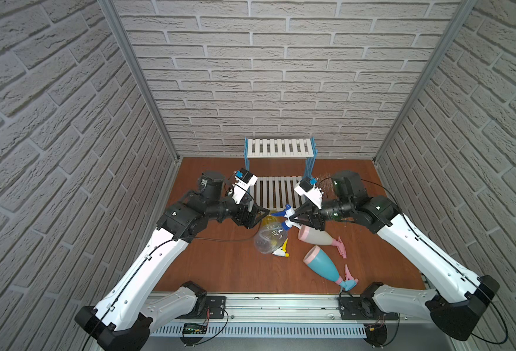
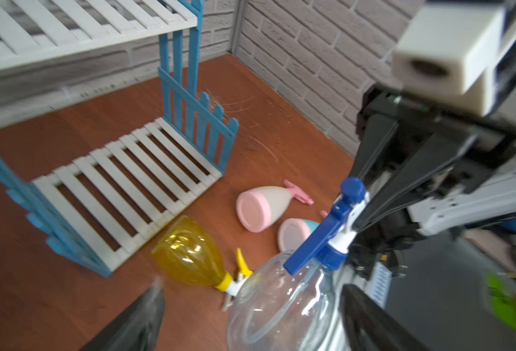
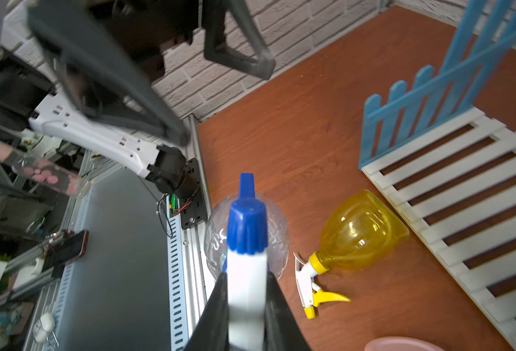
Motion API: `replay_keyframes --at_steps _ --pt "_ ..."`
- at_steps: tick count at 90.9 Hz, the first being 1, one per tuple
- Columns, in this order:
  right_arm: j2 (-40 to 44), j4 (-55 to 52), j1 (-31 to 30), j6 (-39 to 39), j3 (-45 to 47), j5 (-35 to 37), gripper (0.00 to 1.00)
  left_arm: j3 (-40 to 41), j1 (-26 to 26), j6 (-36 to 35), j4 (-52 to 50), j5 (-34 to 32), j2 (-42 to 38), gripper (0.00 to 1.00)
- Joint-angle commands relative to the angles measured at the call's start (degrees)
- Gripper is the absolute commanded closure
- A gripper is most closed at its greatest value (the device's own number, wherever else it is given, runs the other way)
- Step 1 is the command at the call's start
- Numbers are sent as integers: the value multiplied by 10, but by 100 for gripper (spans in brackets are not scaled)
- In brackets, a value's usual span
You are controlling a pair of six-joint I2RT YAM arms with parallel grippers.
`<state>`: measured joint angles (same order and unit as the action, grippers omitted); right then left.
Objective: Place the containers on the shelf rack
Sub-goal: 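Pick up a container from the center of the board.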
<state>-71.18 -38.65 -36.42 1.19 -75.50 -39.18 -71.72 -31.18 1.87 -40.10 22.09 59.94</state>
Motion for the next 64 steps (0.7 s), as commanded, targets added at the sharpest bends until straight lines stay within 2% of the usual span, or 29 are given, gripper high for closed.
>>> replay_keyframes --at_steps 1,14,30,42,55,64 --pt "-25 -40 -2 -125 -71 80 97 55 -71 -80 113 -227 -9 3" --pt "-75 -98 -2 -194 -152 141 97 109 -140 -100 188 -320 -3 2" --pt "-100 -111 -2 -280 -204 188 97 142 -178 -111 264 -408 19 2" --pt "-106 -106 -2 -316 -221 204 97 159 -187 -113 309 -390 26 2" --pt "-103 -106 -2 -346 -223 257 97 170 -190 -102 323 -350 32 2" --pt "-105 -99 -2 -368 -224 267 97 173 -195 -93 331 -337 44 2"
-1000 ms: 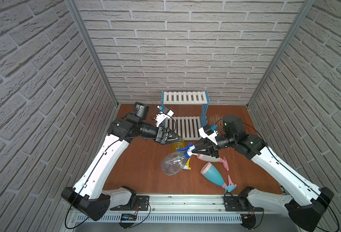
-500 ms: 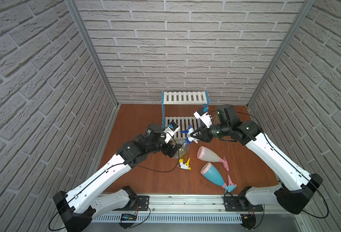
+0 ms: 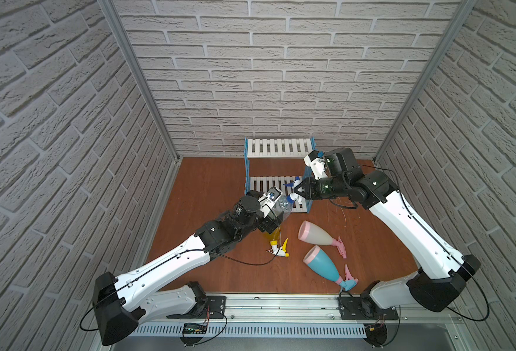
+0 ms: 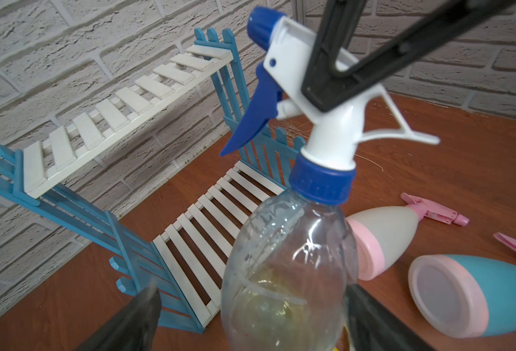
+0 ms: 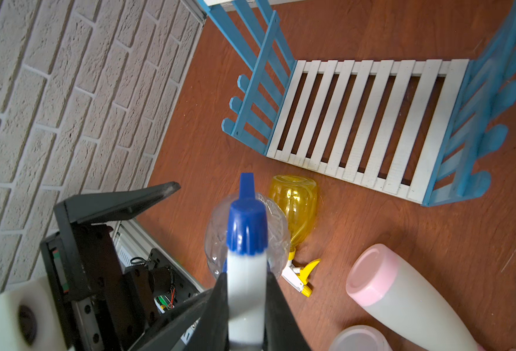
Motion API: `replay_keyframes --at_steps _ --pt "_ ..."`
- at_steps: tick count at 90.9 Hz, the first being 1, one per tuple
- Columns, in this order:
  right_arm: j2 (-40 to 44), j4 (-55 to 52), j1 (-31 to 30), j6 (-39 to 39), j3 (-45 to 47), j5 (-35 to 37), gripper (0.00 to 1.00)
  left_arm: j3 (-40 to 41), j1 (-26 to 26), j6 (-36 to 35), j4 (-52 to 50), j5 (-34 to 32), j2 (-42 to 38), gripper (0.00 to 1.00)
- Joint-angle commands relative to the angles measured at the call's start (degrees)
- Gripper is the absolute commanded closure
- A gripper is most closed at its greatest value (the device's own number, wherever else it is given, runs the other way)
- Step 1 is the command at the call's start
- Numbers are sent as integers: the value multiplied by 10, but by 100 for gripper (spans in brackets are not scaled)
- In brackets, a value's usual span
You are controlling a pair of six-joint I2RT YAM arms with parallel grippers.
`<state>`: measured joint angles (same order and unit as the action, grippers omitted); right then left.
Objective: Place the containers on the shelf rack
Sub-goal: 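Pick up a container from the center of the board.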
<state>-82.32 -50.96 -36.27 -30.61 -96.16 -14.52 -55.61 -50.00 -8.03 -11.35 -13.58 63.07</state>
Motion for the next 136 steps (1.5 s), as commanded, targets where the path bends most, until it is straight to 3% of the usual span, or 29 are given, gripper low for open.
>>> replay_keyframes --at_steps 1,11,63,82,106,117,136 --pt "6 24 -4 -53 -18 21 97 12 -7 8 45 21 14 2" --pt "2 29 -4 -75 -19 26 97 15 -8 17 71 31 21 2" --pt "-20 32 -4 -135 -29 42 97 -19 -35 -60 144 -165 131 2" --pt "-28 30 -3 -143 -26 55 97 -5 -35 -65 196 -174 147 2" --pt "-22 42 0 -146 -12 62 96 1 -35 -66 192 -156 150 18" --pt "-11 53 4 -150 -1 63 80 4 -34 -61 185 -157 150 21" --pt "22 67 8 -118 6 76 18 13 -18 -27 177 -148 131 21"
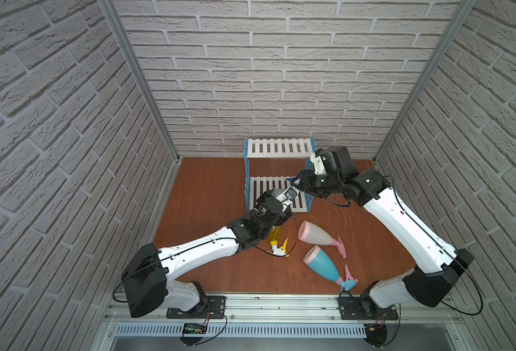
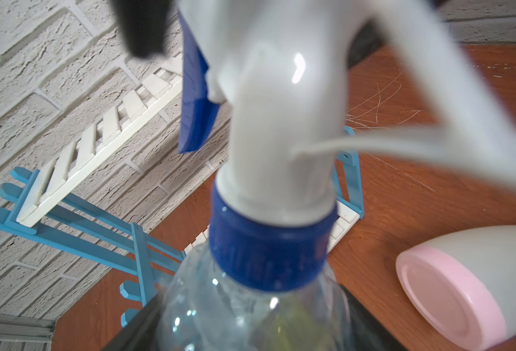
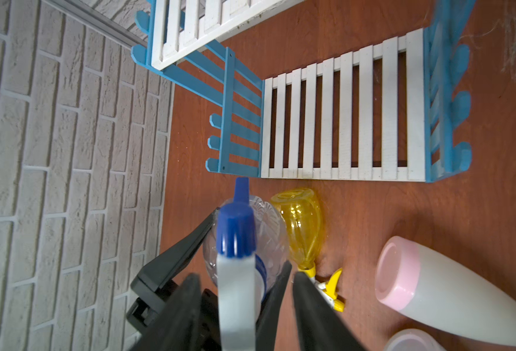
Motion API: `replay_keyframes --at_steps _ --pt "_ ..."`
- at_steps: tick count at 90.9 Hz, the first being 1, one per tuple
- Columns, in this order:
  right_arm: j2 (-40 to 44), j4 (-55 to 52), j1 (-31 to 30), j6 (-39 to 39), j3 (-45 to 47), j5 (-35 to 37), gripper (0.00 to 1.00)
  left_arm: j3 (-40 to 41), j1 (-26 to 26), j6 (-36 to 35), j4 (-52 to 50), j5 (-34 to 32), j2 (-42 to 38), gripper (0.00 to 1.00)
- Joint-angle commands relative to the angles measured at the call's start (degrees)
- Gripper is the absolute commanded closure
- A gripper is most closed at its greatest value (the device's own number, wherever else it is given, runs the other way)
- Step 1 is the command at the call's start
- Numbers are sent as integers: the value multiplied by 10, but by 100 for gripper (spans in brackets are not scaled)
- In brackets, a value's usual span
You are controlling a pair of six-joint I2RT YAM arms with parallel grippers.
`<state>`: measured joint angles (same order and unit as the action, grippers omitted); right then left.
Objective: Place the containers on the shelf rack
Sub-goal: 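Pick up a container from the center of the board, then place the container on the shelf.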
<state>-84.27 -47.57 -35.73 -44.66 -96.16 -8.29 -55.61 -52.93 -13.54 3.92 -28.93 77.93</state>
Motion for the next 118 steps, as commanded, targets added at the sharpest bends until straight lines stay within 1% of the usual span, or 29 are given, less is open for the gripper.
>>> replay_keyframes --at_steps 1,7,9,22,30,37,43,50,61,71,79,88,101,109,118 --pt "45 35 2 29 7 12 17 14 12 30 24 6 -19 21" --pt "62 48 2 56 15 7 4 25 19 44 27 8 -34 22" --pt "69 48 2 61 17 9 1 27 19 46 26 9 -40 22" --pt "118 59 2 110 31 45 0 30 26 66 -2 1 -77 23" --pt "159 83 2 133 58 80 0 19 40 95 -31 7 -110 23" --pt "195 118 2 166 92 104 0 -17 71 131 -72 44 -135 23" --pt "225 147 2 192 127 122 0 -64 112 165 -122 108 -145 23" --pt "255 178 3 216 171 139 0 -121 161 197 -156 177 -144 24" --pt "283 219 3 235 231 146 0 -217 223 222 -198 266 -110 24" --pt "297 249 3 243 276 143 0 -277 258 222 -196 348 -62 24" --pt "305 276 3 239 310 132 0 -325 280 217 -191 395 -23 24" --pt "307 295 3 231 337 117 0 -373 304 211 -184 432 29 23" --pt "302 306 2 221 351 108 0 -451 340 195 -186 491 106 23" --pt "297 308 2 219 354 105 0 -495 357 188 -194 500 148 23" --pt "293 313 2 218 361 108 0 -524 368 183 -190 500 186 23"
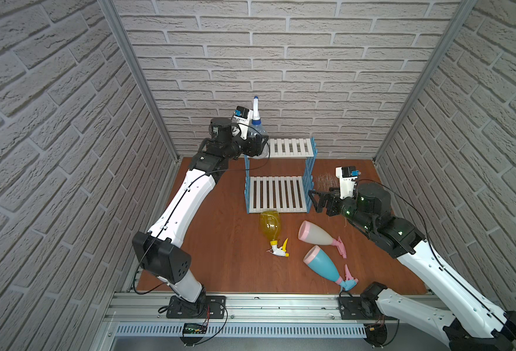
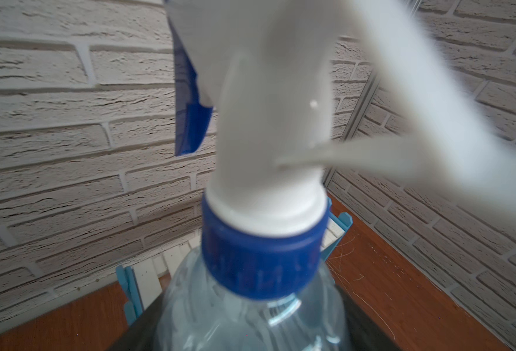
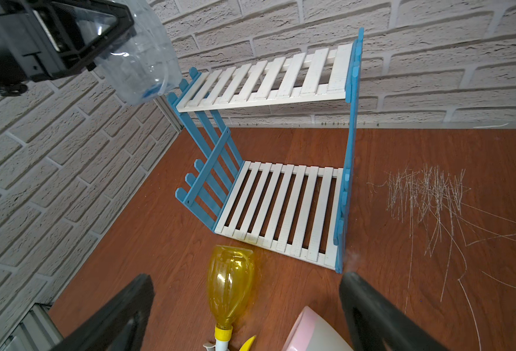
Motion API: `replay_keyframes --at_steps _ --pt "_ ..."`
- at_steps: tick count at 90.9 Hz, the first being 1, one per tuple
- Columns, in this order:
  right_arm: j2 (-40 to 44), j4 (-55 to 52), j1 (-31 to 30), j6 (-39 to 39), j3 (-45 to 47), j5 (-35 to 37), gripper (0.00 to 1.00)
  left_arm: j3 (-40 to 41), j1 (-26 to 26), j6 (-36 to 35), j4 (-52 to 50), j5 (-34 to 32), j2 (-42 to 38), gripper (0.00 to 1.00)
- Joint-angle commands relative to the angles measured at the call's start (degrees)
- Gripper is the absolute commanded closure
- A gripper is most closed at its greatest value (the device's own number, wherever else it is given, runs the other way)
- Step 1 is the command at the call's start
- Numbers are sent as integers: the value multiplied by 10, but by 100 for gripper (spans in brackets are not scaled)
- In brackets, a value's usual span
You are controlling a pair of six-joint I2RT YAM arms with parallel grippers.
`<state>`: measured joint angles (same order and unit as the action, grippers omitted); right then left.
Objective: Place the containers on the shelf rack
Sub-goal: 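Place the container on the shelf.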
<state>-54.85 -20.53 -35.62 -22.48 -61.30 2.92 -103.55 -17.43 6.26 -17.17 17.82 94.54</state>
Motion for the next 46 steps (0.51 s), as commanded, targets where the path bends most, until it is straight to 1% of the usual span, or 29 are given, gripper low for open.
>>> replay_keyframes --at_steps 1,23,46 --pt "-1 44 1 -4 13 -5 0 -48 14 -15 21 33 23 23" --pt "-19 59 1 -5 21 -12 0 -105 17 -21 25 38 96 23" --pt "-36 72 1 -4 26 -25 0 -99 17 -27 52 42 124 22"
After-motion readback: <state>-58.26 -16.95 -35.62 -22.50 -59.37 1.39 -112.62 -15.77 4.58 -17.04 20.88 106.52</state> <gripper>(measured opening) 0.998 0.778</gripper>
